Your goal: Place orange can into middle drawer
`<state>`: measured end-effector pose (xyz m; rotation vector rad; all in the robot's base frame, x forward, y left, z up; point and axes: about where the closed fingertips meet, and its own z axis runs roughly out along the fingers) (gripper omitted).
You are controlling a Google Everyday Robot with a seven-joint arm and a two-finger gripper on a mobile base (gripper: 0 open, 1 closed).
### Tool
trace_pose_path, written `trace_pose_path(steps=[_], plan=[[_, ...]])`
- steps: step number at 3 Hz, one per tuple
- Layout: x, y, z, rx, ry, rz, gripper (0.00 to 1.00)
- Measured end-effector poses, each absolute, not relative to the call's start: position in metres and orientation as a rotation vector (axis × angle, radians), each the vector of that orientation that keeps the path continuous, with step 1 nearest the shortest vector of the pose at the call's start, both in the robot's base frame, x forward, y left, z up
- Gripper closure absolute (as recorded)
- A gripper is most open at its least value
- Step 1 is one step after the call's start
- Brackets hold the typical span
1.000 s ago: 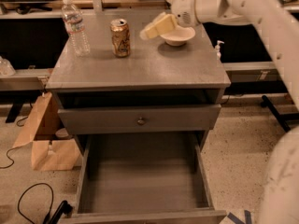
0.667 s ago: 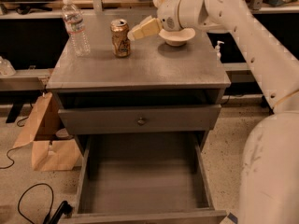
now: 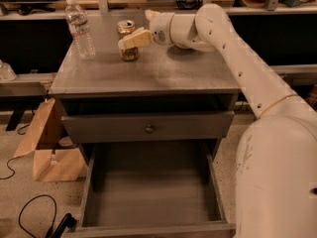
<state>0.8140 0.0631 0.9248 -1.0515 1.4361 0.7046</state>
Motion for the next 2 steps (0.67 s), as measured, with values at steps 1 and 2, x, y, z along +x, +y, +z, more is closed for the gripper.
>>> trace_pose_path(steps=[1,2], plan=[[0.817,0.083,0.914,-1.026,1.418,0.77,0.0],[0.815,0.097,0.909,-1.018,1.398,0.79,0.2]])
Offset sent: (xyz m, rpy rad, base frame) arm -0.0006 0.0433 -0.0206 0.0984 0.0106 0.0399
